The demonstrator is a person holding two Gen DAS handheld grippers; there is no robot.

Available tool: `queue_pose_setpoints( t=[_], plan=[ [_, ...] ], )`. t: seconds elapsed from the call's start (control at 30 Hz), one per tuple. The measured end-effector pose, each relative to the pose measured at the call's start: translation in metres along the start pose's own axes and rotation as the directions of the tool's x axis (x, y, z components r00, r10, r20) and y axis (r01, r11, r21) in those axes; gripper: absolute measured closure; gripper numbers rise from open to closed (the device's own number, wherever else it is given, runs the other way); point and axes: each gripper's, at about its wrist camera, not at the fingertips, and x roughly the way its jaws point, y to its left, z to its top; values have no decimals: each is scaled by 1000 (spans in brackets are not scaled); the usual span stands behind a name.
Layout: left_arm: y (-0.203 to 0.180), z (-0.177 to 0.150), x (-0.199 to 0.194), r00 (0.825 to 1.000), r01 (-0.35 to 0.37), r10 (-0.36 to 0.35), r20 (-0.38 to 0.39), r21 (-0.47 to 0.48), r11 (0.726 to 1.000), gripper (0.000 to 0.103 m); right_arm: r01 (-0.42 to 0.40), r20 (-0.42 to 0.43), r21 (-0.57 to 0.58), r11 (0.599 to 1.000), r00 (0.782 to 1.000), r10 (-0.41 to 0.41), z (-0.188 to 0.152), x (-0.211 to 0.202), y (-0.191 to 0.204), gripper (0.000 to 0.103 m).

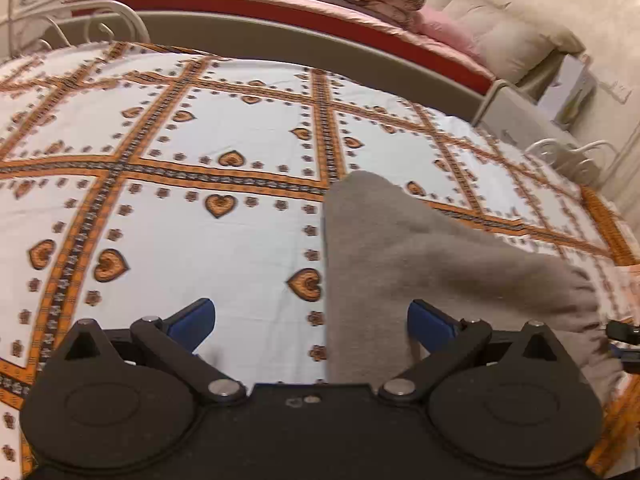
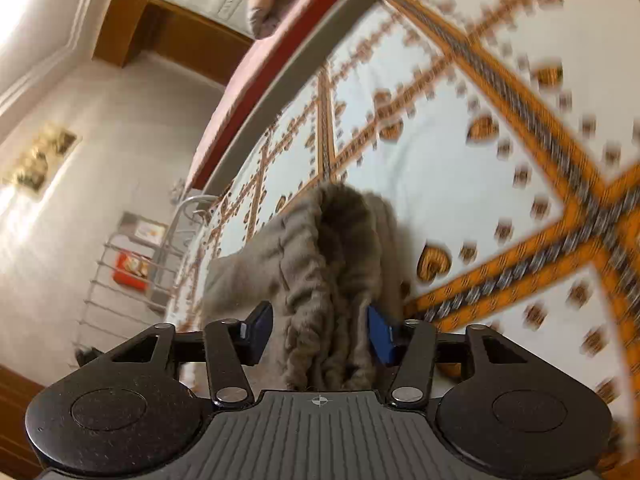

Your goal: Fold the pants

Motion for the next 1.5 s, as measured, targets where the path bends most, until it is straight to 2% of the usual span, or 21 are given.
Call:
queue_pose_setpoints(
  t=[0.1, 0.17, 0.2, 0.3, 0.4, 0.53, 0.67, 0.7, 0.83, 1.0, 1.03, 1.07, 1.1, 1.13, 1.2, 1.27, 1.33, 1.4, 1.5],
  plan=[
    [4, -2, 6, 995, 94, -95, -42, -21, 995, 10, 20, -44, -69, 997, 999, -23, 4, 0, 0, 47],
    [6, -5, 14, 987, 138, -139, -84, -20, 990, 10, 30, -75, -95, 995, 996, -37, 3, 6, 0, 28],
    [7, -6, 17, 985, 143, -143, -99, -8, 990, 10, 35, -78, -107, 994, 996, -43, 3, 6, -1, 25],
    [11, -6, 22, 976, 190, -187, -109, 10, 982, 8, 12, -105, -111, 994, 994, -24, 0, 14, -10, 23],
    [14, -7, 28, 967, 234, -230, -112, 28, 972, 6, -47, -114, -64, 997, 993, 39, 5, 22, -21, 23],
    [9, -5, 37, 962, 260, -252, -108, 75, 963, 7, -86, -130, -56, 995, 988, 78, 11, 32, -21, 23],
    [-4, -4, 44, 955, 284, -269, -124, 121, 951, 7, -90, -150, -86, 992, 986, 77, 15, 46, -14, 22],
    [-8, -5, 46, 955, 286, -270, -126, 133, 949, 7, -92, -152, -87, 992, 985, 78, 15, 48, -13, 20],
    [-20, -7, 51, 952, 298, -278, -129, 175, 938, 7, -125, -166, -87, 988, 980, 109, 14, 54, -9, 1],
    [-29, -6, 56, 953, 298, -278, -122, 196, 934, 6, -94, -157, -92, 991, 985, 78, 14, 64, -3, 0],
    [-30, -6, 57, 954, 294, -274, -122, 197, 935, 6, -89, -157, -99, 991, 985, 73, 14, 65, -1, 6],
    [-32, -6, 58, 955, 289, -269, -123, 199, 936, 8, -56, -156, -130, 990, 987, 35, 13, 67, 2, 35],
    [-34, -5, 58, 958, 281, -260, -124, 202, 938, 14, -25, -151, -132, 991, 989, 4, 13, 68, 1, 45],
    [-37, -3, 57, 961, 272, -252, -118, 206, 940, 19, -39, -147, -93, 995, 989, 25, 14, 67, -4, 47],
    [-38, 0, 54, 967, 250, -236, -93, 193, 949, 36, -45, -146, -107, 993, 989, 29, 15, 66, -2, 49],
    [-35, 4, 51, 968, 249, -239, -75, 153, 956, 42, -73, -141, -129, 989, 988, 55, 18, 64, 7, 52],
    [-32, 10, 50, 966, 257, -251, -61, 130, 957, 55, -108, -121, -148, 983, 989, 90, 24, 61, 17, 52],
    [-27, 23, 48, 962, 274, -272, -33, 98, 957, 77, -147, -107, -175, 974, 986, 130, 35, 61, 31, 53],
    [-22, 51, 50, 954, 294, -297, 43, 69, 953, 78, -184, -78, -224, 957, 982, 171, 61, 68, 52, 53]
  ],
)
